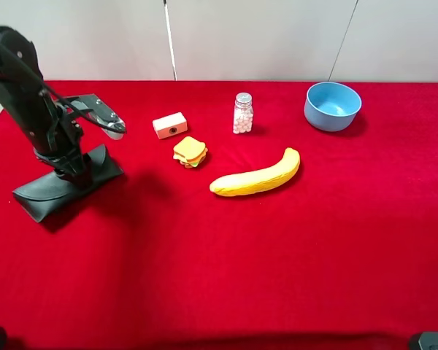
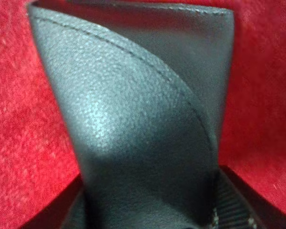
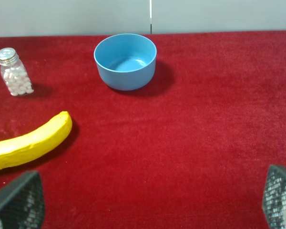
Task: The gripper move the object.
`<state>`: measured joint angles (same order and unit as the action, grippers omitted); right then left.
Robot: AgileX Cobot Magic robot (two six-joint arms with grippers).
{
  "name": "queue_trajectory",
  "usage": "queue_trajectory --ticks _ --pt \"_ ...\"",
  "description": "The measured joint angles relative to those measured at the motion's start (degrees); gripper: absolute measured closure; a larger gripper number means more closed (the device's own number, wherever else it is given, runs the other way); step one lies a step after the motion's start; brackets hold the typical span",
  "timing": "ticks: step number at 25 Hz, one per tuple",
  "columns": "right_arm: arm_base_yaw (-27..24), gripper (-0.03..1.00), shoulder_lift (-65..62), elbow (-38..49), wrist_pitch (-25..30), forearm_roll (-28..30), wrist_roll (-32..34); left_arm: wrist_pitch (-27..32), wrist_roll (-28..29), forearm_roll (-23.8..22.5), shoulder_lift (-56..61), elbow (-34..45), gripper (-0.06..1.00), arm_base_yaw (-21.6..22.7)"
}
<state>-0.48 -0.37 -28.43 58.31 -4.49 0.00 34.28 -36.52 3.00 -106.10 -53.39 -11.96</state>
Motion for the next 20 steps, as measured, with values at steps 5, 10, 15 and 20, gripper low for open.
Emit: queue_trajectory --ticks 5,10,15,20 --pt "0.0 0.27 0.0 0.0 0.0 0.0 0.0 8.1 1.5 -0.1 0.0 -5.2 0.45 -1.0" --pt "0.0 0.27 0.0 0.0 0.0 0.0 0.0 15.3 6.1 -0.1 0.0 -11.6 0.45 -3.5" --pt "0.0 0.27 0.0 0.0 0.0 0.0 0.0 22.7 12.7 -0.2 0.0 -19.5 0.45 -8.1" --pt "0.0 0.27 0.0 0.0 0.0 0.0 0.0 26.0 16.3 -0.2 -0.1 -26.9 0.45 -13.5"
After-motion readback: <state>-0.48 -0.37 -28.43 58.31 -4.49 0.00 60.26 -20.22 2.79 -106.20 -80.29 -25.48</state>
